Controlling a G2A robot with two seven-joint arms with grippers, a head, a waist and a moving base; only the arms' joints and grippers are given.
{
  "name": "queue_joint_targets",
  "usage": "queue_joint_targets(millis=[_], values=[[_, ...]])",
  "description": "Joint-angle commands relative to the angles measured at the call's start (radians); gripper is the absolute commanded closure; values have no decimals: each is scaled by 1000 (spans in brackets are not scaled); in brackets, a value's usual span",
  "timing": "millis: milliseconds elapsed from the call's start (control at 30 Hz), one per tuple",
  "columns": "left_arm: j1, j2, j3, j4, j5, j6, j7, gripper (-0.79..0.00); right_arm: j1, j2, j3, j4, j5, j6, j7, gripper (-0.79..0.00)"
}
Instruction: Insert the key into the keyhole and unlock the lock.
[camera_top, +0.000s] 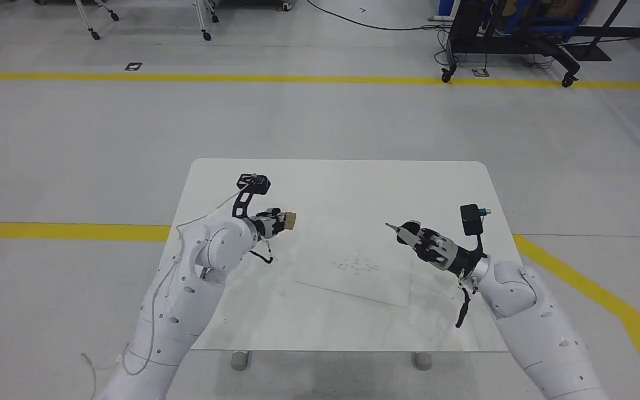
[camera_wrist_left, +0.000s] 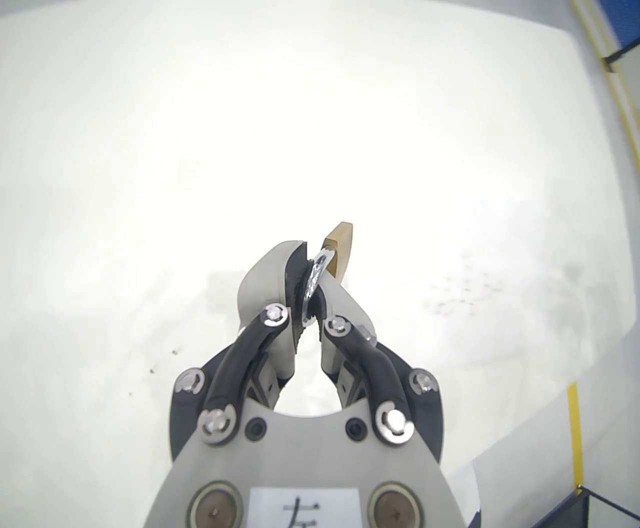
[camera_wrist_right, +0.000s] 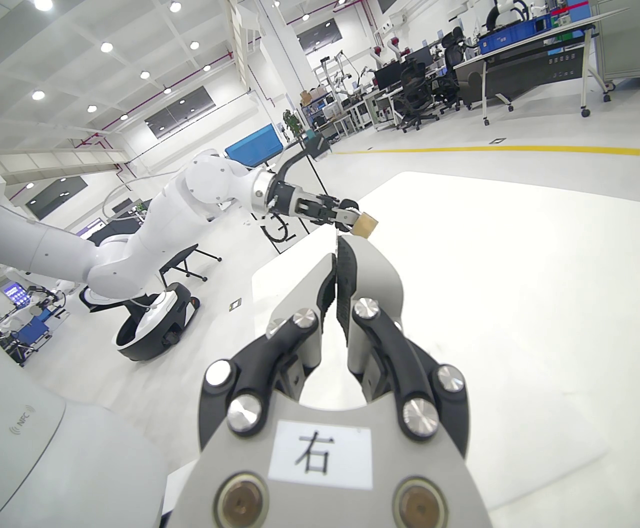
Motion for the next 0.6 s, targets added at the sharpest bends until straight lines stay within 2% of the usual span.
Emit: queue_joint_targets(millis=[0, 200, 300, 433, 500, 567], values=[[-5, 0, 1, 8, 2, 7, -2, 0, 0, 0, 0, 0, 0, 0, 0, 0], [2, -1, 0, 7, -18, 3, 10, 0, -5, -3, -8, -8, 16, 17, -18, 0], [28, -7, -50, 35, -278, -58, 44, 0, 1, -9, -34, -24, 16, 50, -31, 0], [-4, -17, -101, 161, -667, -151, -35, 0, 21, -21, -83, -34, 4, 87, -61, 0], [-48, -19, -101, 237, -754, -175, -88, 0, 32, -28, -104, -34, -2, 105, -86, 0], [-80, -20, -93, 273, -748, -155, -98, 0, 35, -31, -114, -34, -7, 118, -96, 0]])
